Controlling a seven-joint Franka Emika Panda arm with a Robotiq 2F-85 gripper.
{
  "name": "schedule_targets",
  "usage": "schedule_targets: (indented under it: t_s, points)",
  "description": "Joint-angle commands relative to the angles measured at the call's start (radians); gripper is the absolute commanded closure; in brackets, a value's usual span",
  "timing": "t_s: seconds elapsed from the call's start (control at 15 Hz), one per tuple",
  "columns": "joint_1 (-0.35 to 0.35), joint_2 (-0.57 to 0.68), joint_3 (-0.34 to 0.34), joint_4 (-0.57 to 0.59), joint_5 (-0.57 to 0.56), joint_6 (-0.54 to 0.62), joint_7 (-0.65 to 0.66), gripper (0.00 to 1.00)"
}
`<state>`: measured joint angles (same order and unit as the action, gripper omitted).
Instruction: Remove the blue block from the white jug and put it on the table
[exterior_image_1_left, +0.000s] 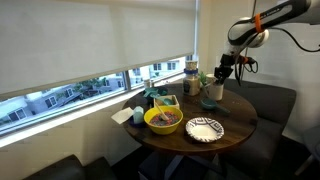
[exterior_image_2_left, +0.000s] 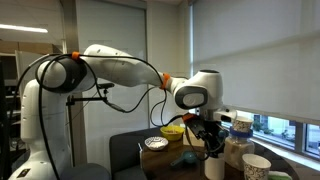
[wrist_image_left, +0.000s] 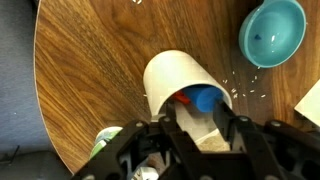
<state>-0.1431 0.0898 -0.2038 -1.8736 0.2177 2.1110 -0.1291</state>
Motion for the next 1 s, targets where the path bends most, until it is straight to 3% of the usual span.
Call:
schedule_targets:
  t_s: [0.0, 0.33, 0.93]
  points:
    - [-0.018, 0.039, 0.018, 0.050, 0.023, -0.002, 0.045, 0.53]
    - [-0.019, 0.068, 0.021, 0.083, 0.025, -0.003, 0.071, 0.60]
    - [-0.019, 0.105, 0.045, 0.119, 0.019, -0.058, 0.060, 0.54]
